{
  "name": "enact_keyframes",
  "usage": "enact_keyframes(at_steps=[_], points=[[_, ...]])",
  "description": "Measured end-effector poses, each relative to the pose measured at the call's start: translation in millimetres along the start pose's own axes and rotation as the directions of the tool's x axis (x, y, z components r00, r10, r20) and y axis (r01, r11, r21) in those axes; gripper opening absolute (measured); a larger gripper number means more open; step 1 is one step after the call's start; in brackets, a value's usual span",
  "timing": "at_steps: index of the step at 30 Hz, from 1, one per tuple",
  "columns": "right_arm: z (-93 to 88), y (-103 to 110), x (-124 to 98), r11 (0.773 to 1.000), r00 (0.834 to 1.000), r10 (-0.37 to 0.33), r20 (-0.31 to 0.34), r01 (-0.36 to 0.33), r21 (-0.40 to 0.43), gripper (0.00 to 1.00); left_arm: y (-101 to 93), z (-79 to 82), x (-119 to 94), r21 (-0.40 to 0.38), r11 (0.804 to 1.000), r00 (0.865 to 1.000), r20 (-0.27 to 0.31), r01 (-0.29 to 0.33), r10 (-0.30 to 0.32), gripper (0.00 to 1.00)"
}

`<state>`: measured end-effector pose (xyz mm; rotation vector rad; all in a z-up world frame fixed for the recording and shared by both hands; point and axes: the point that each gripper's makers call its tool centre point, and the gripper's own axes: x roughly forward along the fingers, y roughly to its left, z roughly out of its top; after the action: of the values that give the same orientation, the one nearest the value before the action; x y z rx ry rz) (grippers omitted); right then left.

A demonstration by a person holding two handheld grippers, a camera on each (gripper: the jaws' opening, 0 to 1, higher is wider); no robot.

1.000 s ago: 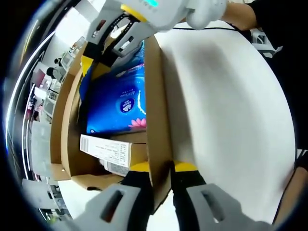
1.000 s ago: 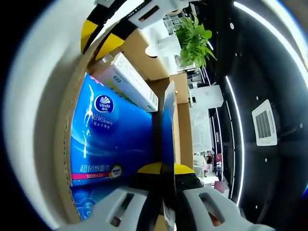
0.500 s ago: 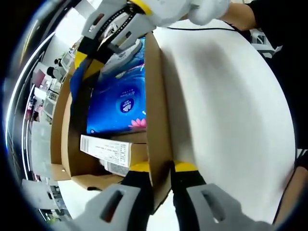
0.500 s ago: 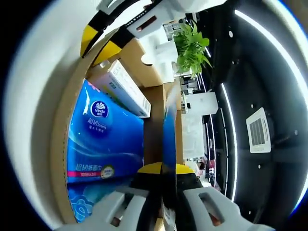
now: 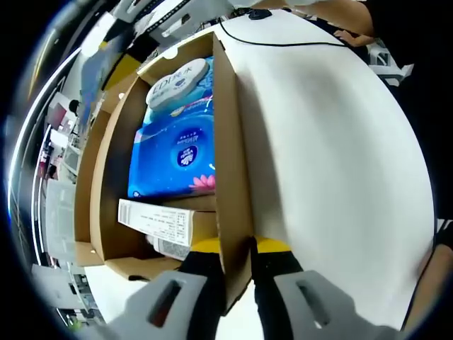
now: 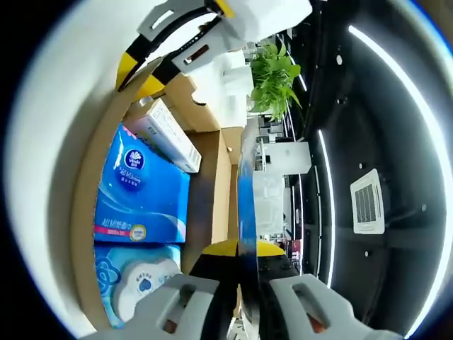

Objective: Operate the shoe box by opening the lid, removing the specified soft item, and placing it in the target area until the item is outside and the box remains undamaged.

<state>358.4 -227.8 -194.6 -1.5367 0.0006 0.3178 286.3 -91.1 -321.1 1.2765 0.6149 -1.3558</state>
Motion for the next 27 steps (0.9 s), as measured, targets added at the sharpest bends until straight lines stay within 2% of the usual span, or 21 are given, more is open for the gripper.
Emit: enact_keyframes(at_steps=[4,7,10,15,19,24,27], points=[[-10.3,-12.2,-11.9,1.0,1.0,-0.023,-0.008,0.023,0.004,0.01,0.1,0.1,0.0,-0.001,1.0,1.0,0.001,0.0,0.0,0.12],[-26.0,-21.5,-25.2,0.999,0.999,-0.038,-0.036,0.038,0.001,0.01,0.3,0.2,-0.1,-0.002,1.0,1.0,0.004,0.0,0.0,0.12],[-50.5,-33.0,-40.4,0.998,0.995,-0.061,-0.078,0.061,-0.001,0.01,0.3,0.0,-0.1,-0.003,1.0,1.0,0.003,0.001,-0.001,0.12],[-79.9,-40.8,-63.7,0.997,0.987,-0.082,-0.14,0.081,-0.01,0.01,0.2,-0.3,0.0,-0.002,1.0,1.0,0.003,-0.001,0.001,0.12],[-101.7,-42.0,-78.9,0.996,0.98,-0.093,-0.177,0.092,-0.011,0.01,0.1,-0.5,0.1,-0.002,1.0,1.0,0.004,-0.001,0.001,0.12],[-127.3,-28.1,-92.3,0.999,0.972,-0.05,-0.229,0.052,0.004,0.01,0.7,-1.2,0.3,0.005,1.0,1.0,0.005,-0.001,0.001,0.12],[-132.9,-21.5,-98.6,0.999,0.971,-0.037,-0.237,0.045,0.026,0.01,1.2,-1.6,0.5,0.002,1.0,1.0,0.003,-0.001,0.001,0.12]])
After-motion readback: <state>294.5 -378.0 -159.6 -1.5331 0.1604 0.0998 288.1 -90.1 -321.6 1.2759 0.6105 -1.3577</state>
